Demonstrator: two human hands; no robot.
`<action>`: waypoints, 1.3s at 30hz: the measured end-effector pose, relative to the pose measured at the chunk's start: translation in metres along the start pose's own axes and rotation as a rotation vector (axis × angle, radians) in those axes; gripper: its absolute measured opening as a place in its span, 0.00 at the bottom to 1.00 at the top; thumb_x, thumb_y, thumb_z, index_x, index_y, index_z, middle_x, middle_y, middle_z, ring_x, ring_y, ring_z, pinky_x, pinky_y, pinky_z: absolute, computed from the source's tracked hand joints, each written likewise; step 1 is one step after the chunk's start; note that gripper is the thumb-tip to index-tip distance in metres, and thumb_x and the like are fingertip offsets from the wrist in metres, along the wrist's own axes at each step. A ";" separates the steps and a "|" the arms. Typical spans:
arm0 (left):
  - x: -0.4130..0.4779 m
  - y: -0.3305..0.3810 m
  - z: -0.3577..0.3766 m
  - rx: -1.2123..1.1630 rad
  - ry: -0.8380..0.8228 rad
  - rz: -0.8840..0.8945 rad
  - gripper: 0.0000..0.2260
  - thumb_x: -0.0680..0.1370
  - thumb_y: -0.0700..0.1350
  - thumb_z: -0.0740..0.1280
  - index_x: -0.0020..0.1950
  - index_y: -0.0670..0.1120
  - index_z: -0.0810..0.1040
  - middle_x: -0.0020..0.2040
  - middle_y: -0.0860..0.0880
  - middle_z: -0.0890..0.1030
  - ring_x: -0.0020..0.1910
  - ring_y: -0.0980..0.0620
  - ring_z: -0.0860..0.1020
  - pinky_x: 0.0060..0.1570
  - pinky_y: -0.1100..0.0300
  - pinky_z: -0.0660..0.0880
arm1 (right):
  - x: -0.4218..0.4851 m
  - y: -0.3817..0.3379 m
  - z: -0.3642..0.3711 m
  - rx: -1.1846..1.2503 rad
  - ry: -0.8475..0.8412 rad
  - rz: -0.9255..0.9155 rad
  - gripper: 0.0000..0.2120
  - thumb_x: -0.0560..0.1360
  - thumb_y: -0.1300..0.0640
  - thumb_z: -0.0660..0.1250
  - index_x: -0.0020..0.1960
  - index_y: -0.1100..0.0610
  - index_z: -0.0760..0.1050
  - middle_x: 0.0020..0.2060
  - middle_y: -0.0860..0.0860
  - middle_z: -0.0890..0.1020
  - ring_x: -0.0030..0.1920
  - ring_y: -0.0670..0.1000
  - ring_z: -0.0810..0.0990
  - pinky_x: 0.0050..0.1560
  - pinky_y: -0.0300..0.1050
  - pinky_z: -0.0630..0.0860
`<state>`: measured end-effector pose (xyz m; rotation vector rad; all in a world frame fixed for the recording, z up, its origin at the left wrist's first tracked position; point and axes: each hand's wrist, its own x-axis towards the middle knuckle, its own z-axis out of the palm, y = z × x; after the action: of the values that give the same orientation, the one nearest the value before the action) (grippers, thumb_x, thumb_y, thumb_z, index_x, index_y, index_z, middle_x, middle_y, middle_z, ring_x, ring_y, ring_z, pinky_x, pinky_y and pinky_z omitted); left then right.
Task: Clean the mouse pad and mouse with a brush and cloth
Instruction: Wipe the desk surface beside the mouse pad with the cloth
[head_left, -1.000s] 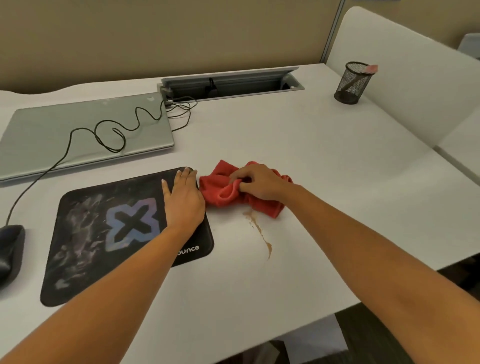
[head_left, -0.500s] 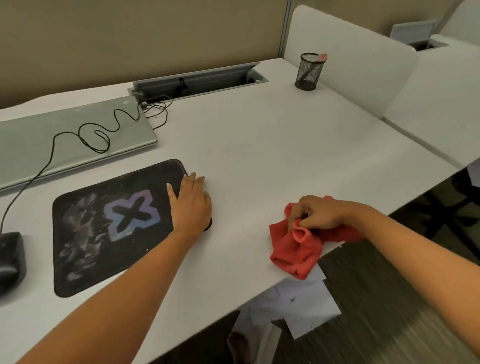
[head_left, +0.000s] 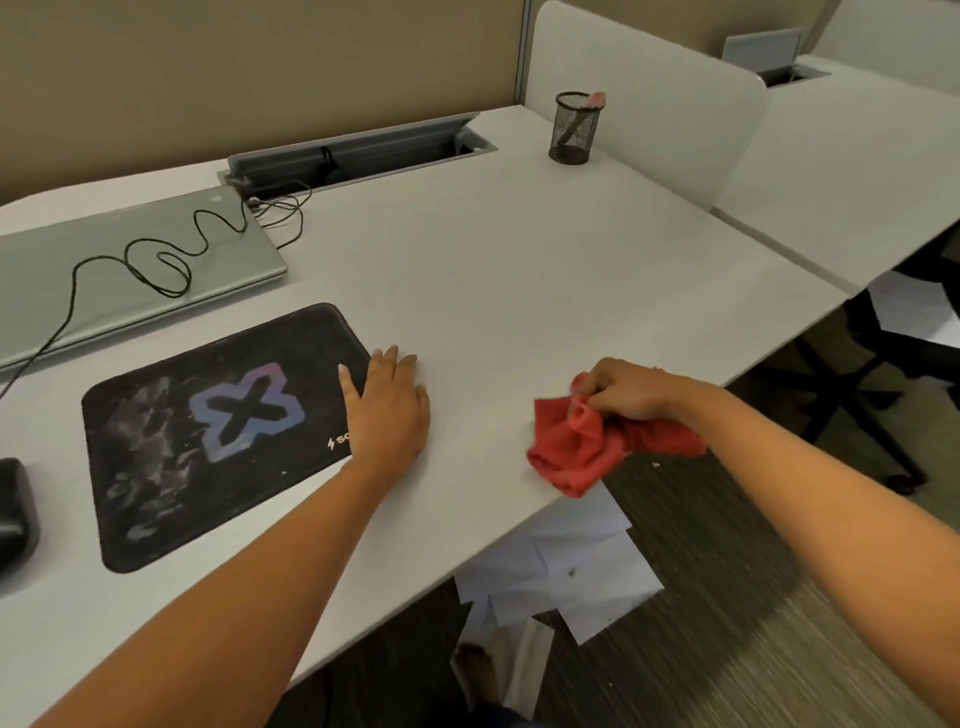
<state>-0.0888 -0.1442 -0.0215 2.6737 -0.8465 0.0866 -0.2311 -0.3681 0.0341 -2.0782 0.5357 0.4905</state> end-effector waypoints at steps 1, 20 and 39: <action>-0.001 0.001 0.000 -0.003 -0.001 0.007 0.20 0.81 0.45 0.52 0.73 0.46 0.61 0.75 0.47 0.59 0.75 0.50 0.53 0.71 0.44 0.38 | -0.010 0.006 -0.002 0.000 -0.047 0.044 0.08 0.65 0.62 0.65 0.32 0.56 0.81 0.34 0.58 0.78 0.35 0.56 0.75 0.34 0.44 0.73; -0.019 0.013 -0.013 -0.071 -0.036 0.104 0.18 0.81 0.46 0.52 0.72 0.46 0.63 0.75 0.47 0.59 0.75 0.51 0.53 0.71 0.45 0.38 | -0.049 0.005 -0.007 -0.102 0.368 0.112 0.12 0.67 0.67 0.59 0.29 0.57 0.76 0.26 0.51 0.73 0.32 0.50 0.69 0.37 0.45 0.65; -0.022 0.044 -0.060 -1.315 -0.727 0.124 0.26 0.74 0.64 0.58 0.65 0.50 0.72 0.63 0.50 0.77 0.62 0.51 0.75 0.65 0.54 0.67 | -0.036 -0.121 -0.018 0.388 0.622 -0.193 0.13 0.68 0.68 0.55 0.27 0.57 0.64 0.24 0.51 0.66 0.29 0.49 0.63 0.33 0.43 0.60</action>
<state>-0.1295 -0.1451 0.0449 1.3507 -0.8005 -1.0647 -0.1920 -0.3169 0.1441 -1.8526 0.7088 -0.3690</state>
